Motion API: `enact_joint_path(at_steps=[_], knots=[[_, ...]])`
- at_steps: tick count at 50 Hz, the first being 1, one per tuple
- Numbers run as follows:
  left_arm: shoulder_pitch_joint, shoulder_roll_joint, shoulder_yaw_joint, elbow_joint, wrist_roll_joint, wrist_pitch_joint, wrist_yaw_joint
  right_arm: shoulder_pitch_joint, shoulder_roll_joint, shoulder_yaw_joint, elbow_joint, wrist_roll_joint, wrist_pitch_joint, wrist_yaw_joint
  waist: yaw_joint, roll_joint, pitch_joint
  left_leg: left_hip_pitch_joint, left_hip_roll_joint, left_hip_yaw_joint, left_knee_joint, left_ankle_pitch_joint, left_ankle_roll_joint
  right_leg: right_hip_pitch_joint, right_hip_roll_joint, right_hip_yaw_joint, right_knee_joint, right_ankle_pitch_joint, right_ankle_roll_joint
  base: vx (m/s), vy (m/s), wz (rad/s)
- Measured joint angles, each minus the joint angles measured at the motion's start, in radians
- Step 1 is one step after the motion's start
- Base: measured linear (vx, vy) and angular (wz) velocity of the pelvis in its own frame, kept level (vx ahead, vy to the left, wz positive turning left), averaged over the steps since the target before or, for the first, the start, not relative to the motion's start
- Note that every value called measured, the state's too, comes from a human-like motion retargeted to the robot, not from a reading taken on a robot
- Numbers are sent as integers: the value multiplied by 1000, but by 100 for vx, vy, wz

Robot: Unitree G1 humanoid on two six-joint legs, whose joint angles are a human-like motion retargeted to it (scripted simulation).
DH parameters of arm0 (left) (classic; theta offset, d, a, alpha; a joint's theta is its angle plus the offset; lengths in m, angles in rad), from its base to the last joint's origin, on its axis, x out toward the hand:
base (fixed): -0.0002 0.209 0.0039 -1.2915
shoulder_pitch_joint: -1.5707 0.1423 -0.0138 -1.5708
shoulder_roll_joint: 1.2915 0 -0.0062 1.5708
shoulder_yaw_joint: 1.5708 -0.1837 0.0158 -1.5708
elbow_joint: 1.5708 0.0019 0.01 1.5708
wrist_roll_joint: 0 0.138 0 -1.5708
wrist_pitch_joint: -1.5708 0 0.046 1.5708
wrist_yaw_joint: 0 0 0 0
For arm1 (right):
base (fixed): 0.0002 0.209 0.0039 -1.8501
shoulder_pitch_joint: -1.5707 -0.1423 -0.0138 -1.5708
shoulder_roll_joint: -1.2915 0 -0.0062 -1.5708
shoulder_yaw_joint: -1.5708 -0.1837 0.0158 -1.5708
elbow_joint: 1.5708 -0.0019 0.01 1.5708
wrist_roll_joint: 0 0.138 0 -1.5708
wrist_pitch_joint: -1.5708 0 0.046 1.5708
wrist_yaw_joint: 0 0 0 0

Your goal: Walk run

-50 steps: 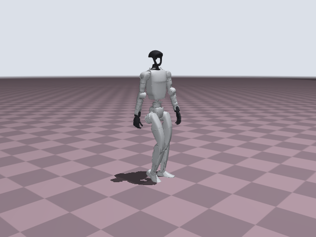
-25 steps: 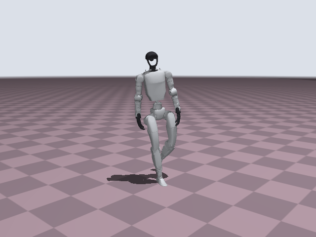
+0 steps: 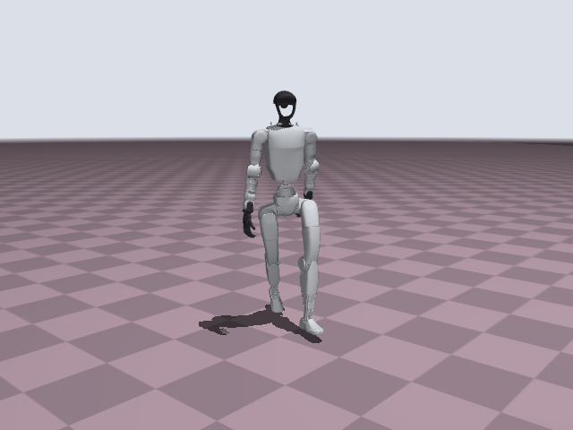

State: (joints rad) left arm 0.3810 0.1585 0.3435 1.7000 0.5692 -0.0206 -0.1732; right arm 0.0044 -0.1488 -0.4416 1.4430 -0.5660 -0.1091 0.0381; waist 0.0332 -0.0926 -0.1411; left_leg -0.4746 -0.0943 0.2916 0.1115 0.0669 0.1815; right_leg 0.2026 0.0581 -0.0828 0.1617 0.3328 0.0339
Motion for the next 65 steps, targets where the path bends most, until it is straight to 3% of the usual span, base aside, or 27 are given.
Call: enact_joint_path(at_steps=[2,5,7,10,14,18,20,22,25,27,28,31,33,34,36,41,44,47,50,53,55,56,58,59,60,62,65], knots=[[-62,-1,-22,0,-46,-24,-3,59,15,30,66,21,-31,-7,-13,-6,1,13,-24,-98,58,-54,22,-42,2,14,165,173,109,120,-6,70],[-195,-6,-69,-3,-109,-87,33,117,18,53,177,17,-35,19,-86,-20,35,148,-80,-79,81,-146,37,-209,23,8,636,191,223,113,-11,138],[-278,-19,-102,-65,-152,-103,85,148,34,48,218,-38,0,61,-72,68,25,198,10,-129,49,-172,16,-268,112,1,573,177,184,95,-8,11],[-384,-51,-146,-198,-163,-133,116,198,45,27,256,-113,3,104,-88,126,36,280,43,-161,32,-214,-5,-402,121,8,589,23,108,98,-8,71],[-510,-47,-219,-351,-177,-202,49,276,62,41,257,-140,-15,141,-195,169,44,400,31,-242,-17,-244,-14,-546,-41,-87,444,-164,43,100,-16,156],[-626,2,-277,-444,-163,-246,5,316,69,32,257,-146,7,136,-260,147,52,515,-14,-294,-29,-293,-26,-620,-219,-147,119,-183,16,98,-32,108],[-670,32,-297,-468,-133,-258,3,319,71,23,257,-133,17,136,-286,143,57,573,-15,-329,-30,-311,-38,-662,-232,-67,-30,-226,-24,89,-37,84],[-694,54,-302,-471,-87,-265,16,311,71,18,257,-116,24,145,-280,159,53,615,16,-329,-31,-306,-66,-677,-209,58,-171,-283,-19,107,-53,42],[-684,60,-299,-444,-17,-258,44,294,60,7,257,-95,45,151,-302,167,40,664,45,-359,8,-230,-122,-667,-231,39,-160,-328,27,114,-63,74],[-644,53,-292,-404,10,-244,56,272,48,0,257,-86,60,134,-327,152,14,677,47,-377,65,-94,-168,-667,-259,-24,-53,-324,58,113,-69,104],[-613,48,-285,-377,22,-239,61,261,43,-5,257,-83,64,118,-352,147,2,677,54,-393,112,8,-186,-651,-271,-49,-35,-255,80,130,-86,90],[-490,22,-255,-281,48,-212,74,212,23,-10,257,-65,61,80,-348,152,-10,602,90,-335,377,333,-238,-589,-214,51,29,-284,5,121,-77,17],[-421,5,-233,-198,46,-181,88,148,3,-6,254,-48,71,77,-336,188,25,482,176,-286,689,443,-221,-519,-160,-33,51,-332,-60,109,-61,-9],[-393,-3,-218,-158,40,-161,91,107,-8,-2,248,-37,87,77,-333,175,28,431,177,-254,758,441,-192,-488,-169,-58,42,-345,-76,87,-49,-13],[-334,-20,-185,-92,33,-121,91,22,-24,3,224,-17,120,64,-324,133,22,348,124,-203,796,346,-149,-437,-188,-59,12,-363,-96,76,-38,1],[-165,-34,-137,-10,50,-111,62,-121,-34,1,88,3,63,-15,-176,68,63,119,43,-72,733,68,-173,-297,-140,7,-80,-376,-114,91,-38,-86],[-65,-26,-124,-6,98,-107,67,-170,-44,31,-18,35,1,-4,-96,49,83,5,55,-30,531,-12,-142,-214,-91,16,-124,-407,-125,102,-38,-48],[6,-15,-102,0,146,-82,80,-213,-77,36,-99,46,-30,12,-52,59,98,-64,91,24,255,-45,-66,-133,-34,-32,-147,-450,-128,93,-28,31],[57,-10,-79,0,147,-24,59,-233,-105,11,-134,10,-40,-11,-37,54,98,-87,34,38,2,-135,-39,-61,-4,-77,-148,-461,-109,118,-20,56],[83,-19,-26,0,119,29,42,-223,-112,-1,-105,3,-23,-54,-24,27,69,-46,26,204,-80,-158,6,-19,-14,-98,-108,-361,-20,131,-11,28],[84,-31,23,0,88,31,49,-207,-103,-12,-66,7,2,-71,19,4,44,-17,46,273,-26,-156,39,-7,-42,-101,-49,-209,68,114,-6,-60],[81,-36,46,0,67,15,58,-192,-91,-15,-45,2,22,-69,36,2,30,-13,56,272,-9,-103,64,-3,-48,-100,-9,-90,113,115,-9,-56],[55,-31,79,0,14,-19,61,-160,-60,-13,-8,-22,67,-51,20,12,10,-34,76,97,85,-108,80,-24,-11,-78,100,138,159,148,-24,40],[21,-24,86,0,-12,-29,54,-147,-47,-5,12,-39,86,-41,-13,10,25,-38,49,-9,146,-148,80,-72,6,-60,249,181,176,125,-26,171],[-19,-17,90,0,-35,-34,45,-135,-37,5,33,-57,103,-33,-52,4,50,-35,3,-101,206,-192,80,-135,17,-42,443,191,197,112,-10,177],[-128,7,77,0,-55,-31,32,-105,-22,9,86,-94,128,-29,-42,39,69,48,53,-33,230,-243,80,-207,50,-28,593,180,206,119,4,117],[-296,24,27,-54,-64,-65,18,-35,4,12,147,-150,146,-11,-8,109,76,165,80,-68,165,-261,80,-325,121,14,627,29,120,97,9,116]])
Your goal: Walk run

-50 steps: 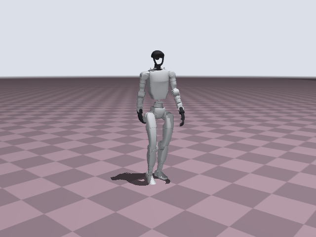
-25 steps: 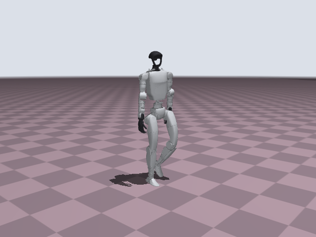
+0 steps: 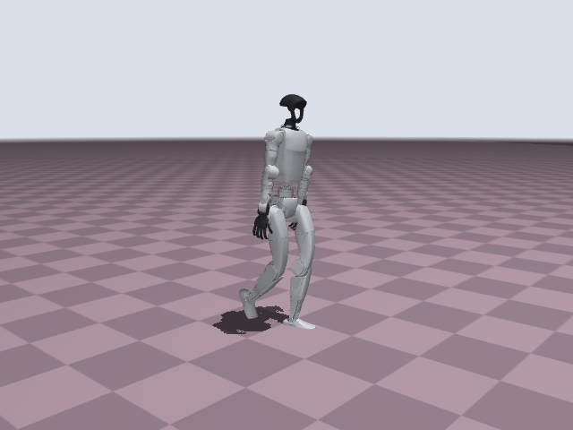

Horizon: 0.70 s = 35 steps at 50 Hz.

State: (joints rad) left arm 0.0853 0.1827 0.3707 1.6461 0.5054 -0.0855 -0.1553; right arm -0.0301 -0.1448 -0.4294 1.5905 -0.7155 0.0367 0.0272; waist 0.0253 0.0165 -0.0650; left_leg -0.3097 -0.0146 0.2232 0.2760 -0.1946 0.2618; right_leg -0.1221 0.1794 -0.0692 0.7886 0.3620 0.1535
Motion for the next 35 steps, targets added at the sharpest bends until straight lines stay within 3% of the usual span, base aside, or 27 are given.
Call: enact_joint_path(at_steps=[5,8,11,12,15,18,20,22,25,27,30,35], knots=[[-177,-12,-131,-259,-15,-94,7,144,49,19,77,-39,-80,35,-144,65,6,169,-65,-212,-123,11,0,-168,-153,-77,-172,-247,-79,98,-8,281],[-285,13,-212,-364,-33,-149,10,219,67,31,107,-55,-93,98,-244,72,-5,229,-115,-376,-133,-9,0,-228,-294,-167,-423,-234,-71,96,-32,282],[-380,59,-273,-431,-25,-179,10,275,82,52,109,-86,-69,152,-293,40,-1,317,-157,-480,-142,-38,0,-297,-345,-89,-632,-281,-104,96,-49,183],[-405,76,-288,-446,-16,-188,9,287,84,58,109,-102,-61,161,-295,31,5,353,-162,-498,-148,-44,0,-319,-342,-29,-694,-303,-103,116,-62,76],[-440,113,-308,-470,19,-202,22,295,72,79,109,-150,-43,173,-255,22,22,450,-148,-486,-159,-39,-26,-350,-321,90,-847,-374,8,106,-56,-2],[-406,111,-286,-442,49,-186,62,269,37,88,109,-165,-7,163,-242,13,-4,490,-142,-451,-130,74,-117,-359,-277,114,-777,-368,-44,115,-59,-3],[-352,92,-266,-391,53,-165,81,249,14,71,109,-157,18,133,-278,11,-31,501,-139,-466,-78,239,-217,-353,-321,-78,-699,-294,-15,115,-56,90],[-287,63,-245,-304,58,-147,83,229,-1,50,109,-114,17,93,-331,37,-42,477,-90,-453,56,472,-359,-309,-278,71,-657,-287,-44,125,-68,123],[-200,22,-236,-149,57,-92,65,169,-26,31,109,-3,-15,81,-339,47,-38,330,-50,-374,416,718,-523,-254,-240,86,-579,-362,-140,116,-65,56],[-155,6,-226,-58,67,-46,32,94,-40,20,103,65,-1,91,-331,34,-23,227,-56,-344,630,701,-505,-170,-253,-6,-587,-394,-160,92,-48,15],[-43,-27,-199,-6,118,3,8,-4,-25,-29,20,123,5,69,-288,-32,-38,72,-86,-232,671,526,-347,-88,-241,23,-646,-402,-197,98,-58,-30],[162,-65,-173,30,177,-41,25,-123,-12,2,-191,204,-130,45,-153,-99,-8,-169,-57,-57,516,321,-244,46,-211,58,-723,-402,-213,87,-44,-89]])
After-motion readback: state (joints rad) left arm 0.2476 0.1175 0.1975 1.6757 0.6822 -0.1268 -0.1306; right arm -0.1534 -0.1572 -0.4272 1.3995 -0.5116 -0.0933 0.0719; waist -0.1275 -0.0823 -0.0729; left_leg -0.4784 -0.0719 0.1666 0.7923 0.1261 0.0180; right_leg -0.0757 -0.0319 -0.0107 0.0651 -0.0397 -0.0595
